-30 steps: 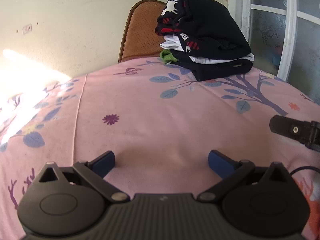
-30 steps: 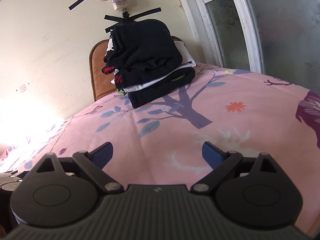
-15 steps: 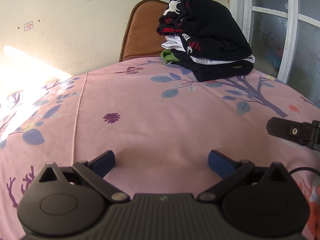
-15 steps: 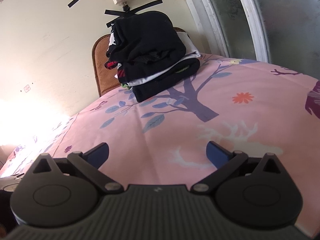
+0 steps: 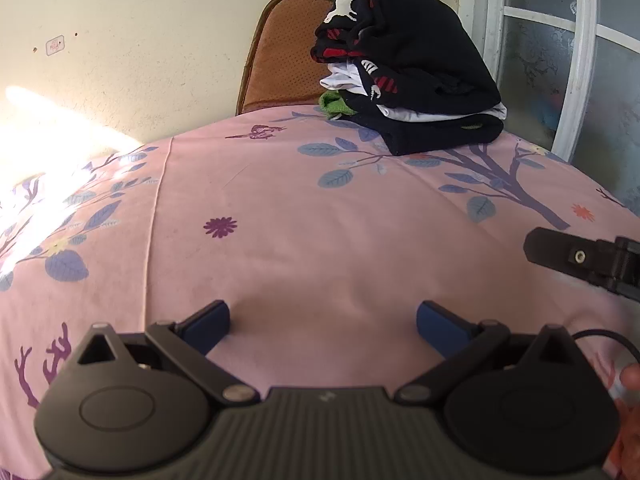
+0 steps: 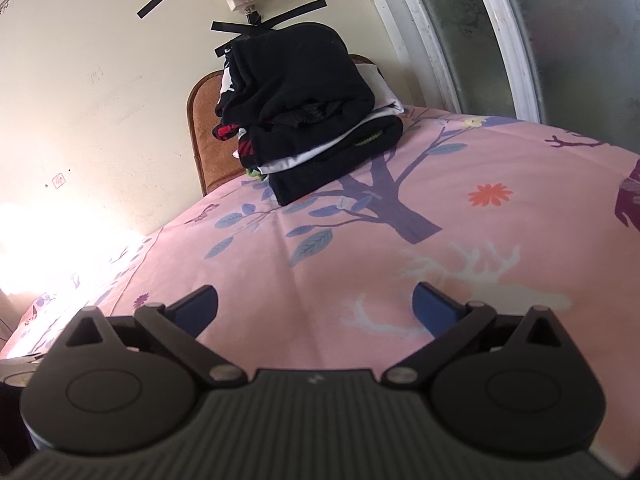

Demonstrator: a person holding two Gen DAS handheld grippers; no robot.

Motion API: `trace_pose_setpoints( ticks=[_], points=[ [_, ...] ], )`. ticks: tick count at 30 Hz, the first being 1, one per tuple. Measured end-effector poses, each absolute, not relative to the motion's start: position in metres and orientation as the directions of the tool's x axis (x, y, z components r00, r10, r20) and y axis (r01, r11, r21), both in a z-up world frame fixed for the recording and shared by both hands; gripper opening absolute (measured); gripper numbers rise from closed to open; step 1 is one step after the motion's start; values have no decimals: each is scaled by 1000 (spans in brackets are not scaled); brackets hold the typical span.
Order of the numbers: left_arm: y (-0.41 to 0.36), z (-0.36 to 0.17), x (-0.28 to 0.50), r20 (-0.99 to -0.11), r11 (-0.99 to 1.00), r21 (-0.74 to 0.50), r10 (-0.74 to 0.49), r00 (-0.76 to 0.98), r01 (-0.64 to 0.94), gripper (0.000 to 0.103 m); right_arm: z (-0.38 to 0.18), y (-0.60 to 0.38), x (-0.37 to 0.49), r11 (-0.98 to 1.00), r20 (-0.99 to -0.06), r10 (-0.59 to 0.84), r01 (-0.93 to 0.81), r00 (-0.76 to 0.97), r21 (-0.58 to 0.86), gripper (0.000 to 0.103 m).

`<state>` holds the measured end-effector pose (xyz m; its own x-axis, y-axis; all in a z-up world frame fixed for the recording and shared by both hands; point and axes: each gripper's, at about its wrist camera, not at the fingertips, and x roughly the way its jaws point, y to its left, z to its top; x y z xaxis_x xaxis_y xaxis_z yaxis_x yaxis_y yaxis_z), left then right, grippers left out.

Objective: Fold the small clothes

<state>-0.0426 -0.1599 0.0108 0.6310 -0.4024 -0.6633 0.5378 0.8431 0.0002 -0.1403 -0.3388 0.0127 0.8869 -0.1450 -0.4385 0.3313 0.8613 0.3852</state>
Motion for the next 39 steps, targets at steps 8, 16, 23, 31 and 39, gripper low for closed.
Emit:
trace_pose_setpoints(
  ticks=[8,16,23,31,39],
  points=[
    [-146,23,-46,-549,879,19,-390,740,477,103,16,-338,-136,870,-444,-157,336,882,360,103],
    [-143,15,-30,-604,906,5,-334,723,423,103,30,-335,-126,919,-375,-273,355,886,169,103],
    [-144,12,-31,-617,912,13,-316,721,411,103,18,-349,-124,885,-440,-232,376,867,275,103],
    [-148,13,-38,-594,906,60,-306,744,420,103,17,-352,-125,876,-431,-225,375,874,303,103],
    [-150,13,-41,-581,903,77,-305,755,423,103,17,-352,-126,873,-429,-223,375,876,312,103]
  ],
)
